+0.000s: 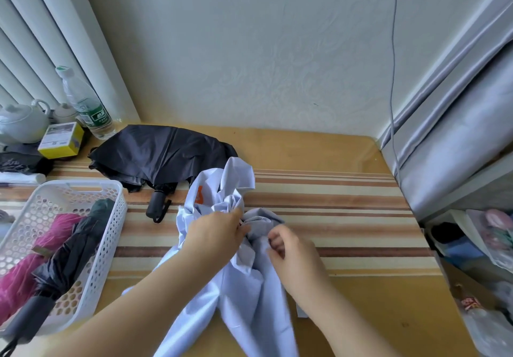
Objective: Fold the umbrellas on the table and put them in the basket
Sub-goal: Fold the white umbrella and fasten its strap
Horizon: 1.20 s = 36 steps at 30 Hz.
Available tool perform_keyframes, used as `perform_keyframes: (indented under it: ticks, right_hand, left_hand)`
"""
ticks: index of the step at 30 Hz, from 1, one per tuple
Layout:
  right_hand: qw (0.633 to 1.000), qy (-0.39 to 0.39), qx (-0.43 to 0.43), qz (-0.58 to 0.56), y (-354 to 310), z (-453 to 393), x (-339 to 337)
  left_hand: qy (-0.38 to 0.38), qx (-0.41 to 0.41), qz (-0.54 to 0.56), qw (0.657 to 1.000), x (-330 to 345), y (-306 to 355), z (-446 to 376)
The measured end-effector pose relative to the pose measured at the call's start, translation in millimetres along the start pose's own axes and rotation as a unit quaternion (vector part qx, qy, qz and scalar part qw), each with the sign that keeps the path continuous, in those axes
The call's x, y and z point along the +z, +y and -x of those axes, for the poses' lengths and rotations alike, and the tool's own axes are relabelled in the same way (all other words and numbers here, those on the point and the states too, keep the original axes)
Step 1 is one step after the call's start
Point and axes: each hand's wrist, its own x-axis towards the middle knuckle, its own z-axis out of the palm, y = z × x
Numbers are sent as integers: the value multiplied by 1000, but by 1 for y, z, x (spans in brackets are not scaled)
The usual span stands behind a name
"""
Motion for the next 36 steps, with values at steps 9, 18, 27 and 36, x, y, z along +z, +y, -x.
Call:
perform_keyframes:
  ticks: [9,18,27,36]
  right_hand:
    - [996,17,-88,-18,-11,-21,21]
    - [989,43,-43,-136,-10,-26,30]
    - [991,40,30,-121,15,-23,4]
    - [997,-46,-35,54,17,-47,9]
  left_hand:
    - [90,183,42,978,13,-21,4]
    - [74,227,150,959,22,-34,2]
    - [90,205,152,963,20,-45,-6]
    - [134,264,80,952,20,-40,4]
